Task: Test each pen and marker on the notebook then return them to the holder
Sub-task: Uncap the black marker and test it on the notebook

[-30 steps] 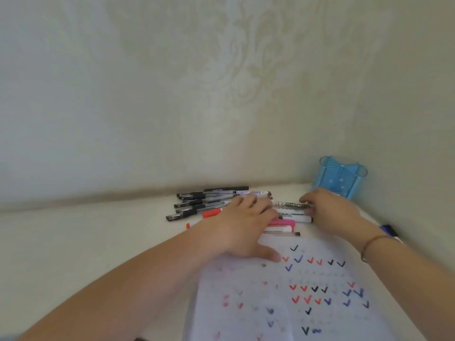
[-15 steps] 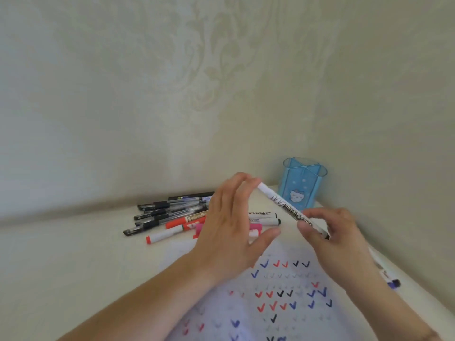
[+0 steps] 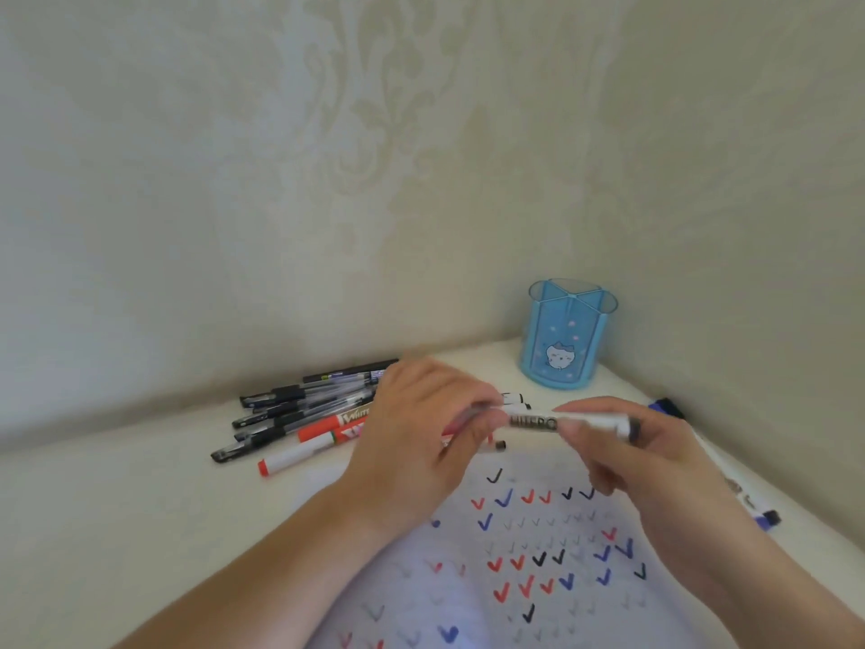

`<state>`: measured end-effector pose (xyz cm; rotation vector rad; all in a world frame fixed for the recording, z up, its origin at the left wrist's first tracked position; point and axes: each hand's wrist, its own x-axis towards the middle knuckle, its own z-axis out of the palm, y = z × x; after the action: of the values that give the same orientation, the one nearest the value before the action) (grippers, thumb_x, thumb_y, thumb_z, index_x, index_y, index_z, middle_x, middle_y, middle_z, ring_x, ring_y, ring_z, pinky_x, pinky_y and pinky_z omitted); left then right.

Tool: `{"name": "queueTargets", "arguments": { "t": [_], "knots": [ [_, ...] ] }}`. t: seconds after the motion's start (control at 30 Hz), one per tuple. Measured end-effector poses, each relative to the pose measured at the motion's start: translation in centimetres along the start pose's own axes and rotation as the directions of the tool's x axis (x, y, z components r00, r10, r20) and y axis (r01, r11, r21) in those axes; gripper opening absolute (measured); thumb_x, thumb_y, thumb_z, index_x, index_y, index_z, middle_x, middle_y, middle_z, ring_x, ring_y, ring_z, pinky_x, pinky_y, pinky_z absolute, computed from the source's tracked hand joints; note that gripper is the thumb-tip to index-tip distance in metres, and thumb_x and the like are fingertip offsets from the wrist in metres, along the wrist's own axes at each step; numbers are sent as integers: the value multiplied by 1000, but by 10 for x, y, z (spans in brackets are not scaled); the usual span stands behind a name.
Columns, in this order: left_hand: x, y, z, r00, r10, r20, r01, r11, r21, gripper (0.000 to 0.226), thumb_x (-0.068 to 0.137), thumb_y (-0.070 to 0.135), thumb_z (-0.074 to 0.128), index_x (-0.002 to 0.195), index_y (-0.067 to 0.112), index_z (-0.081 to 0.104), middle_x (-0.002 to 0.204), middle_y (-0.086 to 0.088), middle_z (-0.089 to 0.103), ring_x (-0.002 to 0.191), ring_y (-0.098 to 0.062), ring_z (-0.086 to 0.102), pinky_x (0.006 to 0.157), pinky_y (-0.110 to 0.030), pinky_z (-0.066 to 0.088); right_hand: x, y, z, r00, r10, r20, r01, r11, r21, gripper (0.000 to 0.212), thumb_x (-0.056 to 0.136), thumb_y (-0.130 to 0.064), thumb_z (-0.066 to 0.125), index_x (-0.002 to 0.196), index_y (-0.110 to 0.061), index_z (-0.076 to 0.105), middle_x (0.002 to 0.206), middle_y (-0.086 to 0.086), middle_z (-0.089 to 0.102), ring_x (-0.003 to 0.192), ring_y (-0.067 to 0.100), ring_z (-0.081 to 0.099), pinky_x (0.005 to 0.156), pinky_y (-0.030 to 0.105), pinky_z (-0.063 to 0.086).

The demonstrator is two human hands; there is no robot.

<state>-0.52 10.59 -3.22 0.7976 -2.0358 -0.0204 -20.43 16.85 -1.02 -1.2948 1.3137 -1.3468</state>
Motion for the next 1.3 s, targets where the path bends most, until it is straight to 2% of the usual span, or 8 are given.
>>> {"name": "queueTargets", "arguments": {
  "t": [0.1, 0.3, 0.63, 0.8, 0.9, 1.0, 1.13, 1.3],
  "knots": [
    [-3, 4, -1, 971, -75, 228, 103, 988, -116, 44, 91, 63, 46, 96, 26, 71, 80, 18, 67, 77, -2, 60, 73, -26, 49, -2, 1, 3, 998, -67, 10, 63, 970, 235, 50, 49, -54, 86, 73, -14, 71, 59, 7, 56, 51, 19, 47, 46, 26, 39],
    [-4, 9, 0, 943, -16, 331, 73, 984, -160, 42, 97, 54, 39, 107, 21, 64, 79, 29, 51, 75, 12, 49, 67, -4, 32, -14, -2, 16, 972, -234, -22, 235, 965, 112, 27, 68, -34, 85, 77, -15, 68, 56, 6, 63, 45, 22, 51, 42, 21, 40],
    [-7, 20, -9, 892, 104, 441, 59, 938, -341, 11, 96, 41, 51, 98, 36, 60, 51, 11, 35, 42, -3, 33, 47, -10, 20, -13, 3, 9, 923, -314, 222, 301, 949, 87, 25, 74, -30, 74, 65, -23, 51, 44, 4, 50, 39, 23, 38, 43, 33, 33],
    [-12, 19, -10, 809, -32, 587, 205, 951, -231, 45, 80, 78, 43, 108, 44, 48, 70, -11, 61, 64, -23, 59, 57, -38, 49, -14, -11, -12, 928, -289, 234, 258, 954, 154, 14, 70, -28, 73, 79, -17, 72, 43, 11, 54, 35, 27, 46, 43, 29, 36],
    [-14, 16, -11, 807, -30, 590, 199, 954, -224, 21, 95, 49, 35, 106, 39, 50, 62, 4, 54, 57, -11, 47, 55, -26, 34, -20, -14, -24, 931, -196, 308, 137, 970, 202, 36, 64, -41, 80, 71, -6, 71, 51, 19, 61, 41, 33, 57, 41, 23, 40],
    [-15, 15, -9, 814, -34, 579, 203, 952, -229, 28, 91, 17, 34, 100, 34, 55, 63, -2, 51, 63, -18, 49, 65, -37, 40, -41, 8, -19, 983, -78, 166, 76, 997, 22, 46, 52, -40, 88, 49, -13, 52, 40, 6, 46, 34, 21, 40, 40, 18, 32],
    [-16, 16, -7, 826, -16, 563, 200, 943, -267, 33, 85, 9, 36, 100, 28, 59, 69, 0, 55, 65, -17, 50, 64, -28, 41, -53, 23, -13, 995, -35, 90, 36, 999, -7, 38, 66, -13, 68, 42, -16, 38, 42, 0, 33, 37, 9, 29, 39, 14, 27],
    [-17, 14, -4, 834, 8, 552, 175, 945, -277, 32, 88, 6, 42, 109, 23, 58, 72, 8, 51, 58, -10, 45, 58, -15, 31, -51, 26, -11, 986, -80, 144, 106, 978, -179, 38, 69, -17, 69, 45, -12, 41, 45, 9, 34, 42, 16, 27, 43, 21, 20]
  ]
}}
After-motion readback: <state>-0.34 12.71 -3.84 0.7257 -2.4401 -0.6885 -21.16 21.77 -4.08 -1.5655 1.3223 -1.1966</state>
